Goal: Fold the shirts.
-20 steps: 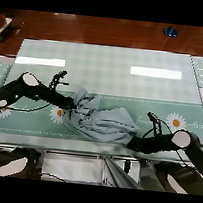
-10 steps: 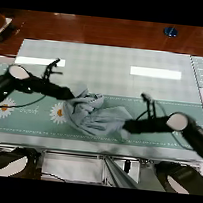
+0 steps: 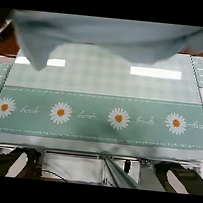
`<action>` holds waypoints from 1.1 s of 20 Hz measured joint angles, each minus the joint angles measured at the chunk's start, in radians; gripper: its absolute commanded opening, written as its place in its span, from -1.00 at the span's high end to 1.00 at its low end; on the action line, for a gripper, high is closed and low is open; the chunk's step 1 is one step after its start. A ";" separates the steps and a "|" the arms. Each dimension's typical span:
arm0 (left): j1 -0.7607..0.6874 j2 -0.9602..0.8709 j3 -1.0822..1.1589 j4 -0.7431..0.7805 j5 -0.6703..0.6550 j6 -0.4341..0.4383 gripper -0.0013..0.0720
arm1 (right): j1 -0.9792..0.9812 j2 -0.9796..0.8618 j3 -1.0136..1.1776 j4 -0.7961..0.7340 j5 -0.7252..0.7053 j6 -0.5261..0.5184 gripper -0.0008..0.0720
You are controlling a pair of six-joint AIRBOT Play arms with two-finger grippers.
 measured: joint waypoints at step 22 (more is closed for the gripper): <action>0.080 0.275 -0.452 0.077 -0.348 -0.052 0.91 | -0.035 0.227 -0.285 -0.163 0.351 0.017 0.91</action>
